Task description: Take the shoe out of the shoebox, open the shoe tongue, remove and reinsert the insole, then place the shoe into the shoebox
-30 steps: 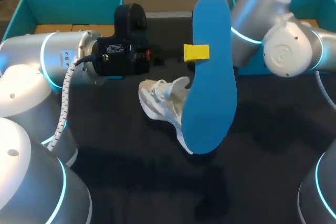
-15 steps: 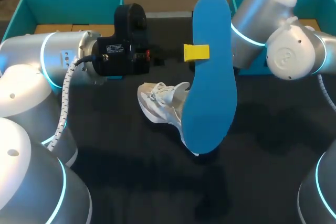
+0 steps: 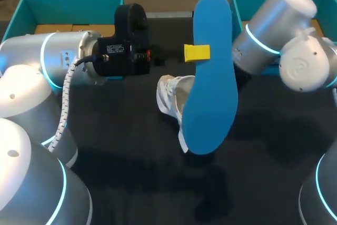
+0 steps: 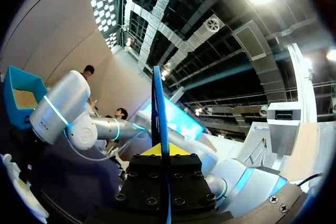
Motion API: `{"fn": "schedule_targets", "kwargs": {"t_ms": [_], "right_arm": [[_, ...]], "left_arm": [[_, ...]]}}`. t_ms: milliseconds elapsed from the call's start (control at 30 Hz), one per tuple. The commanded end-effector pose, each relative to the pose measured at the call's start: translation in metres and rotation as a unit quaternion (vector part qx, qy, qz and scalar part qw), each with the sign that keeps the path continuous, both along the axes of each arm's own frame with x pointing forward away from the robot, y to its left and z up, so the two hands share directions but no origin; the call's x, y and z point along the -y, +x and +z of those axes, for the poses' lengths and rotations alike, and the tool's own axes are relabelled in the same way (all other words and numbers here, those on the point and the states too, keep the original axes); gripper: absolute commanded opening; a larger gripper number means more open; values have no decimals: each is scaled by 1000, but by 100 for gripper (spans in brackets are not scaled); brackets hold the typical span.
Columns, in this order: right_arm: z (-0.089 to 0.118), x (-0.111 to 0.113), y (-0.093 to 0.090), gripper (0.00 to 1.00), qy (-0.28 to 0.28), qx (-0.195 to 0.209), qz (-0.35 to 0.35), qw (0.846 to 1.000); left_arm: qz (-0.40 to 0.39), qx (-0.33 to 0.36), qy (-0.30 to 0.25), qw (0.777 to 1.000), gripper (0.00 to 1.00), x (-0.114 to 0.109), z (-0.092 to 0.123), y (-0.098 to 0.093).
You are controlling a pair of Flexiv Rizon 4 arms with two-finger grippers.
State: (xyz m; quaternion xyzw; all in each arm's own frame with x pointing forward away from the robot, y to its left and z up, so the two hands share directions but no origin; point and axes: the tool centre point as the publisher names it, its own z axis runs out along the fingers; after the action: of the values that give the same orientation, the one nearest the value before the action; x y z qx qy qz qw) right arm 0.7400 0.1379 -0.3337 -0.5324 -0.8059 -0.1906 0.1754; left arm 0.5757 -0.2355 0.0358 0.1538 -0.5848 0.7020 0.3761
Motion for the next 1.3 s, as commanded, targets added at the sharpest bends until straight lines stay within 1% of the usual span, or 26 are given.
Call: {"fn": "schedule_targets", "kwargs": {"t_ms": [33, 67, 100, 567, 633, 733, 867, 1033, 1233, 1300], "right_arm": [[9, 1, -14, 0, 9, 20, -193, 981], [9, -2, -13, 0, 12, 19, -191, 981], [10, -5, -12, 0, 5, 24, -161, 987], [10, -5, -12, 0, 5, 24, -161, 987], [10, -10, -10, 0, 9, 27, -147, 989], [5, -16, -7, 0, 2, 20, -135, 991], [-1, -24, -5, 0, 6, 21, -103, 994], [-8, -28, -5, 0, 4, 25, -89, 996], [-15, -27, -3, 0, -6, 43, -104, 994], [-18, -26, -3, 0, -6, 44, -110, 993]], "left_arm": [[7, -2, -1, 1000, 0, 4, 2, -5], [7, -2, -1, 1000, 0, 4, 2, -5], [7, -2, -1, 1000, 0, 4, 2, -5], [7, -2, -1, 1000, 0, 4, 2, -5], [7, -2, -1, 1000, 0, 4, 2, -5], [7, -2, -1, 1000, 0, 4, 2, -5], [7, -2, -1, 1000, 0, 4, 2, -5], [7, -2, -1, 1000, 0, 4, 2, -5], [7, -2, -1, 1000, 0, 4, 2, -5], [7, -2, -1, 1000, 0, 4, 2, -5]]}}
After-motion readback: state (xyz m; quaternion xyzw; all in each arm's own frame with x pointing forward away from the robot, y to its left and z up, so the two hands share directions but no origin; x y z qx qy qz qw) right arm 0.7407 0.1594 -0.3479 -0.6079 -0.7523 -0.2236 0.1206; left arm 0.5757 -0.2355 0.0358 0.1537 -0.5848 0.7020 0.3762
